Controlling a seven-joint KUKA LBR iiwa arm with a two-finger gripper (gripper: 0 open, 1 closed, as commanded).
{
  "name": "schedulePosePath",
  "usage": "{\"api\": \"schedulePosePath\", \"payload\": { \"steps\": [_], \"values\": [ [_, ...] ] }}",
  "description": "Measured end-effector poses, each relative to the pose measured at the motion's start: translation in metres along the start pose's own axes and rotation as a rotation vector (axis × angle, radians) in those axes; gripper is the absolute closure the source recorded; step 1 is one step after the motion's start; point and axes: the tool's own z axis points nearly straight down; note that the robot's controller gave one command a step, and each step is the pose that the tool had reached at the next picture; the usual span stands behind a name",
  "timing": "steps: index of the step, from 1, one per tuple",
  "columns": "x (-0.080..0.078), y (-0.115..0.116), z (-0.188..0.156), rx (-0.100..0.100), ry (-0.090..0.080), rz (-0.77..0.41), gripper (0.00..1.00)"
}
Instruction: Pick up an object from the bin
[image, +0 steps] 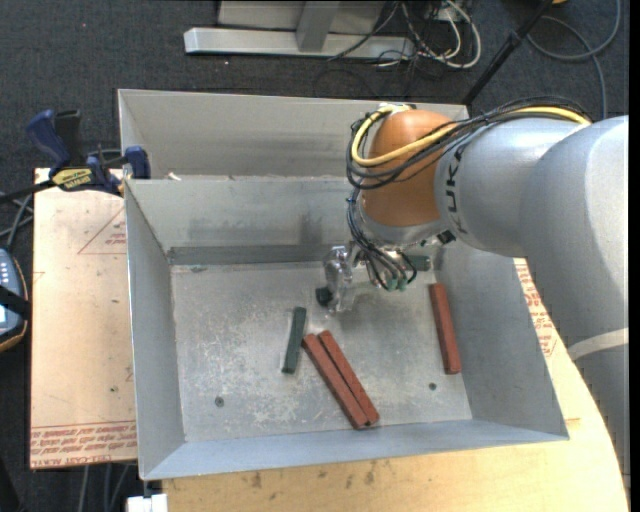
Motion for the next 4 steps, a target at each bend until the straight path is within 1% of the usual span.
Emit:
{"api": "schedulePosePath", "payload": {
  "steps": [1,2,3,4],
  "values": [
    [-0.002,0.002,-0.038,0.000,0.011,-0.009,1.00],
    [0.013,-0.005,-0.068,0.000,0.007,-0.020,0.00],
    [0.013,-0.005,-0.068,0.000,0.007,-0.020,0.00],
    [0.008,-0.024,0.002,0.000,0.006,0.011,1.00]
  ]
}}
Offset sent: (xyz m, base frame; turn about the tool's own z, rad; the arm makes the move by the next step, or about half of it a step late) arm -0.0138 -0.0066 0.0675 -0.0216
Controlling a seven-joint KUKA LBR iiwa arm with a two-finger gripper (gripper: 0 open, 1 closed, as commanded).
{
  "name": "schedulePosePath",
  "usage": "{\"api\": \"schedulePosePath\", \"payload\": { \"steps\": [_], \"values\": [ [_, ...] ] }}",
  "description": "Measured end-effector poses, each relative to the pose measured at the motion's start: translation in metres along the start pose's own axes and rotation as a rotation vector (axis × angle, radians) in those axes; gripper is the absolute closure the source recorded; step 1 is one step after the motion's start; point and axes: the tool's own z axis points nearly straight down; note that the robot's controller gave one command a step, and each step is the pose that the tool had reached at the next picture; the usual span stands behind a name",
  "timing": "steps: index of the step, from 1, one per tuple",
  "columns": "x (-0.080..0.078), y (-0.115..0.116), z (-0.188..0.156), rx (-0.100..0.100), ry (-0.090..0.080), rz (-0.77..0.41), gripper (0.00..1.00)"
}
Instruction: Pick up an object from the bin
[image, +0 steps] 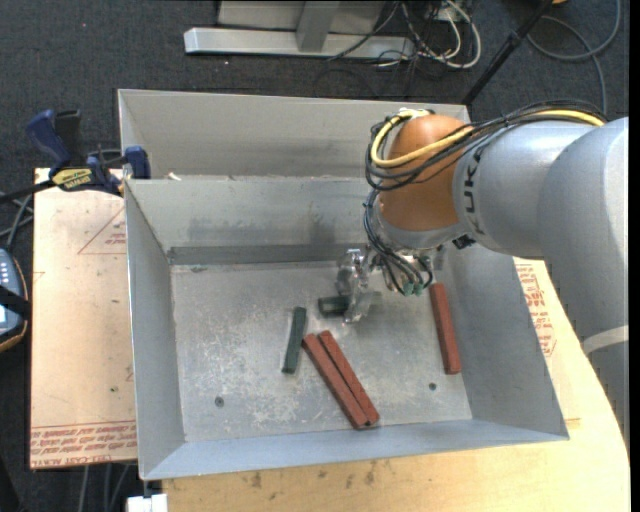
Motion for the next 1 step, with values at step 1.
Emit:
{"api": "schedulePosePath", "payload": {
  "steps": [1],
  "values": [
    [0.0000,0.0000,0.0000,0.000,0.000,0.000,1.00]
  ]
}}
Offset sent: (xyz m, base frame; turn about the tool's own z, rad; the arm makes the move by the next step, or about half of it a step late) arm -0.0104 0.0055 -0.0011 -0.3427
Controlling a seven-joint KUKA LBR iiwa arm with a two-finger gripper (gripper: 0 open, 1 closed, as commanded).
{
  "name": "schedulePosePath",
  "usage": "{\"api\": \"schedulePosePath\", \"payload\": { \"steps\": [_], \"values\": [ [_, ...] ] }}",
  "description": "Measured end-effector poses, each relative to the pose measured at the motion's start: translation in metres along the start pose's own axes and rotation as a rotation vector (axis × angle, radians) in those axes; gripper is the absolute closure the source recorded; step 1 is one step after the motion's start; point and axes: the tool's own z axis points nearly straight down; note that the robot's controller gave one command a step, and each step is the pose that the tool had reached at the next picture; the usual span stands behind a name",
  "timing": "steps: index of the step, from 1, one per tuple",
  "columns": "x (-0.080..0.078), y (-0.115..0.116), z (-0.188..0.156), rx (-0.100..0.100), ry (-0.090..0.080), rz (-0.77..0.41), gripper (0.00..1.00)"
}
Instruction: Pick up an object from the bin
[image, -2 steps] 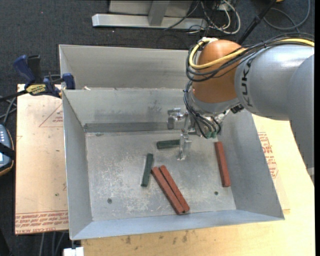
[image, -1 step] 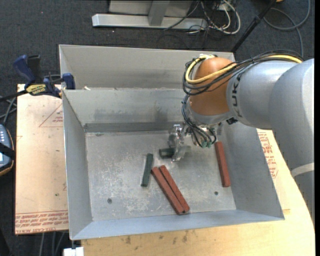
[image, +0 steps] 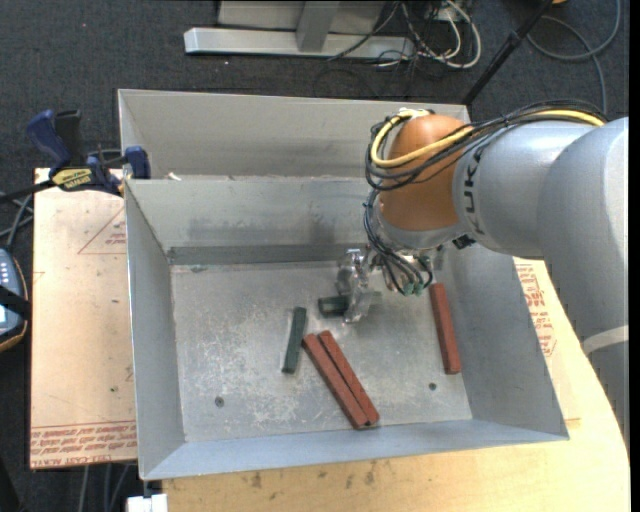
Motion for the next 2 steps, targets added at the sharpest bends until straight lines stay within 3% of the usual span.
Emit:
{"api": "schedulePosePath", "payload": {
  "steps": [1,2],
  "values": [
    [0.002,0.003,0.000,0.001,-0.003,-0.118,1.00],
    [0.007,0.002,-0.181,0.001,-0.008,-0.197,1.00]
  ]
}}
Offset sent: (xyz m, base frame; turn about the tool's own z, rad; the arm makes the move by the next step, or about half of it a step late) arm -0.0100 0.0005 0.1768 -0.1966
